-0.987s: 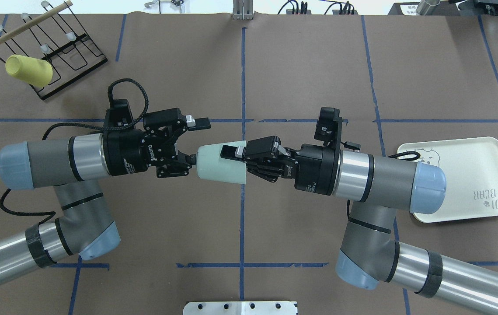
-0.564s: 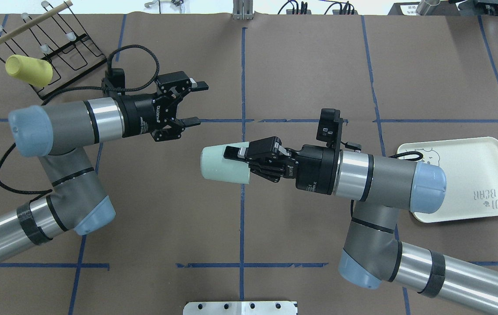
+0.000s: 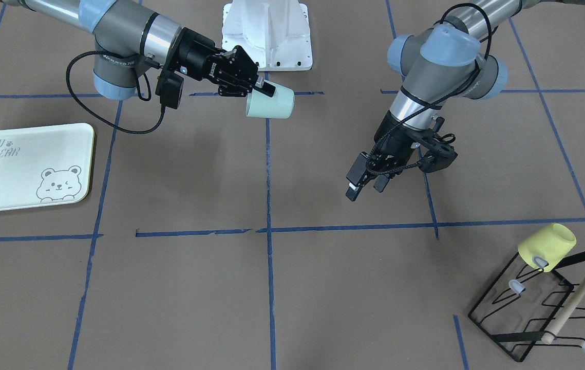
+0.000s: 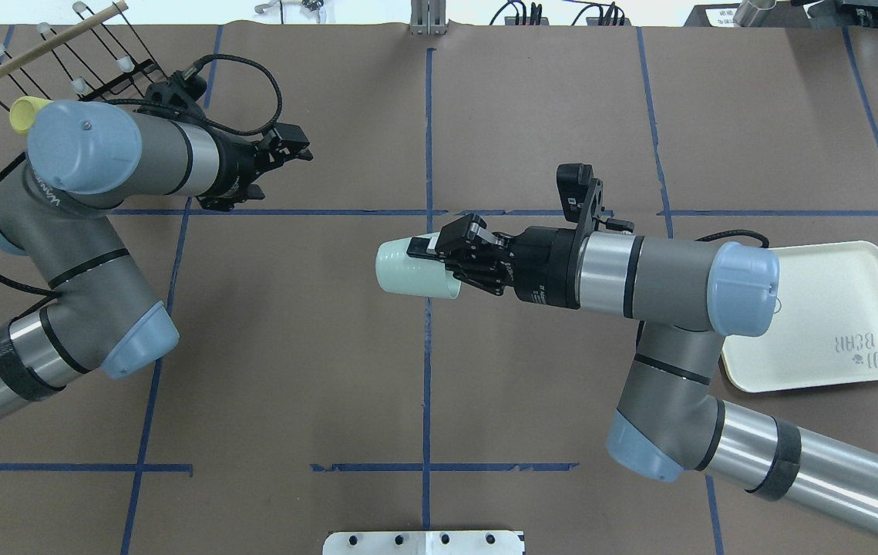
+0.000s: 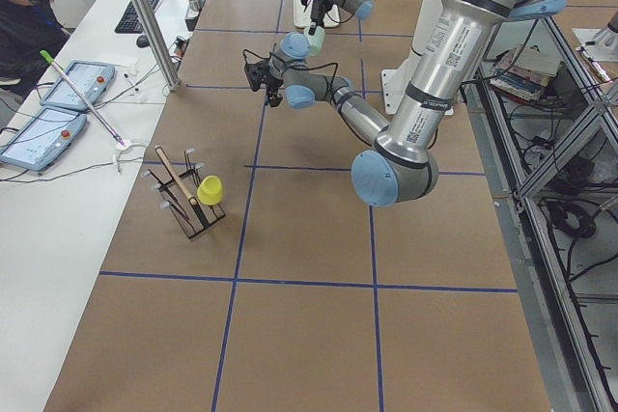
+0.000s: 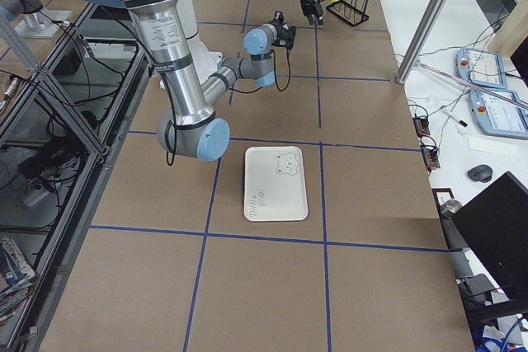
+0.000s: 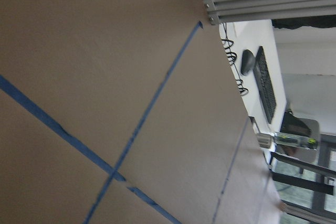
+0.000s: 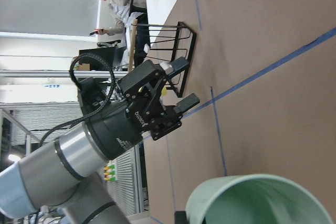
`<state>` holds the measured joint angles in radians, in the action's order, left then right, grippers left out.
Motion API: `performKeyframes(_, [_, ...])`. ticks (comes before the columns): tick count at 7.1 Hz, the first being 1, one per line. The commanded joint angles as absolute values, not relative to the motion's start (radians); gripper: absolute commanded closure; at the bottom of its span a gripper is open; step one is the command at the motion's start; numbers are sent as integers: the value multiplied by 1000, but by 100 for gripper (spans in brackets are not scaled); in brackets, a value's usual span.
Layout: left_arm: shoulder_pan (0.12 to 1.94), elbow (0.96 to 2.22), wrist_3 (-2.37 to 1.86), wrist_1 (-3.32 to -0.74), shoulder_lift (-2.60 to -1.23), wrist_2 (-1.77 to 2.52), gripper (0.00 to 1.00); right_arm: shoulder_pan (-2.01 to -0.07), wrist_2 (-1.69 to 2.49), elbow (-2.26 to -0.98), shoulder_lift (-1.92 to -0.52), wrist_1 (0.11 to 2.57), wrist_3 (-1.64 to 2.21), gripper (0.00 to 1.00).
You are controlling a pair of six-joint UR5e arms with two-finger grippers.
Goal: Left arm grabs green cup and hands to right arm on tray
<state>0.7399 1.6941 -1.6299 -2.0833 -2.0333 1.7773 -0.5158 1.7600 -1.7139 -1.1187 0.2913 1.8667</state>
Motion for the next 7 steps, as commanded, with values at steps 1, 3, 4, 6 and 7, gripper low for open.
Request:
performKeyframes(1, [767,1790,-1313,-1744,-2025,1776,0,-561,1860,-1867,-1109,784,1711,100])
performKeyframes(3, [787,1872,-1019,-1547,-1963,1776,0,-575,1862,-1968,-1085,1262,1484,100])
performKeyframes(4, [820,1916,-879,-1539,-1881,1782,0,-610,1894,-1974,-1086,1420,1357,100])
performKeyframes(6, [984,1921,-606,-1539,-1753,1994,0,-751,2044,-1976,-1124,1560,1071,100])
performKeyframes(7, [1123,1914,-392,-1537,-1677,2102,0,-840,2125,-2026,-1255,1551,934,100])
